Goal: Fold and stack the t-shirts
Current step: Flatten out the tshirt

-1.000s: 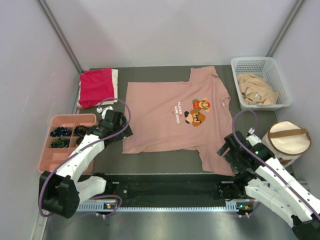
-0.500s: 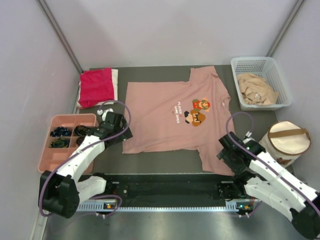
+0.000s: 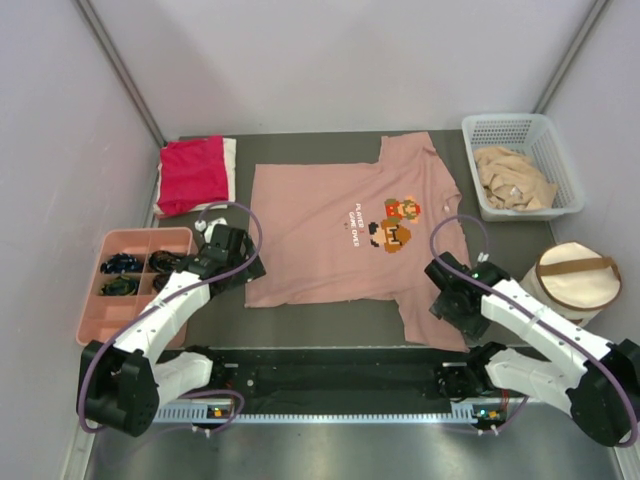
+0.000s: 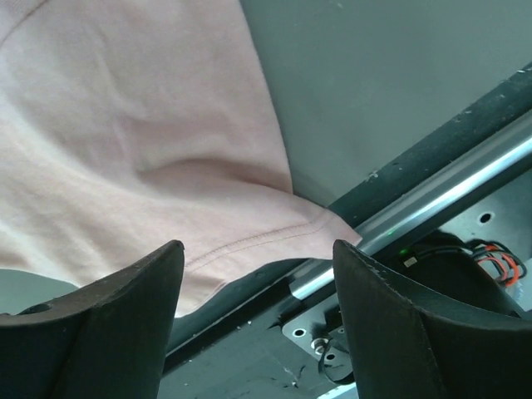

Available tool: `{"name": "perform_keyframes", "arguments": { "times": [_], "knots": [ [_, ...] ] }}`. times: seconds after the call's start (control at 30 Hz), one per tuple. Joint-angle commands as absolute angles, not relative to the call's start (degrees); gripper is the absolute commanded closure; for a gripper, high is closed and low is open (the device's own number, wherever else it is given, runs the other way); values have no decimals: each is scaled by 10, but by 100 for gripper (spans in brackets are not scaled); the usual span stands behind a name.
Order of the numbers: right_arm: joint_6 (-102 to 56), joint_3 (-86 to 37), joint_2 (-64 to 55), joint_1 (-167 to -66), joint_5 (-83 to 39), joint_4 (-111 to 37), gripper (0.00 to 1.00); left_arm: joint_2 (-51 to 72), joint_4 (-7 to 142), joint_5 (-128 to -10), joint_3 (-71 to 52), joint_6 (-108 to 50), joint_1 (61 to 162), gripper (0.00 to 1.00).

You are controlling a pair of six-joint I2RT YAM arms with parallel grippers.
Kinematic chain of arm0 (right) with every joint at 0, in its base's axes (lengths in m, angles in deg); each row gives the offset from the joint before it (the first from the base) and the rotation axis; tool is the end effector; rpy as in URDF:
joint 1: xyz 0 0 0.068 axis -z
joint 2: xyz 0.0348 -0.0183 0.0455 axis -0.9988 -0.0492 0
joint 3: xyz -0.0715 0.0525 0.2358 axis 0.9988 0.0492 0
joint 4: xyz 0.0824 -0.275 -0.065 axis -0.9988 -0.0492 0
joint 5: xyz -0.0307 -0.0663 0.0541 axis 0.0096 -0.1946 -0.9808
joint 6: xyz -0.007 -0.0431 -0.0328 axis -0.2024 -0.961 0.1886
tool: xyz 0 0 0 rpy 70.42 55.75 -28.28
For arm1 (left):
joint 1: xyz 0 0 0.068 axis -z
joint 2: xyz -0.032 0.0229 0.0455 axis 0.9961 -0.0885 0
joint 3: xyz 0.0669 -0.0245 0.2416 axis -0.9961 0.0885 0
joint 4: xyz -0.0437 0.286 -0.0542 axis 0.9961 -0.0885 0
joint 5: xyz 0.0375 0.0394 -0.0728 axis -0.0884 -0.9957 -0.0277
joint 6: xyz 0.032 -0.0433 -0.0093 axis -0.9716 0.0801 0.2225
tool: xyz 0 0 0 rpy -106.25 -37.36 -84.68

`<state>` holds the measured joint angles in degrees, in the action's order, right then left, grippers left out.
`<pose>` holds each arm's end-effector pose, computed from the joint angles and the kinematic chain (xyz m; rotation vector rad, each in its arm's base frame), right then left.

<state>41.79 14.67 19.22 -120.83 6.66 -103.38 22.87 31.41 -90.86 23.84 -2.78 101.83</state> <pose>0.1547 0.0870 0.1669 0.9253 2.6545 -0.2710 0.2390 -0.0635 0.1771 -0.5365 2.4824 -0.0604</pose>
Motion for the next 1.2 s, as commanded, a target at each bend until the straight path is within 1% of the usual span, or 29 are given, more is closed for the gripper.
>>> {"name": "perform_keyframes", "arguments": {
  "times": [0.0,0.5,0.83,1.17],
  "knots": [
    [410,157,189,-1217,62,-1000,29,225,338,-910,238,-30,1016,1],
    [392,159,139,-1217,49,-954,29,216,342,-912,238,-30,1016,1],
    [386,183,108,-1217,24,-903,34,217,339,-917,239,-29,1015,1],
    [363,166,49,-1222,14,-859,33,216,336,-923,238,-29,1015,1]
  ]
}}
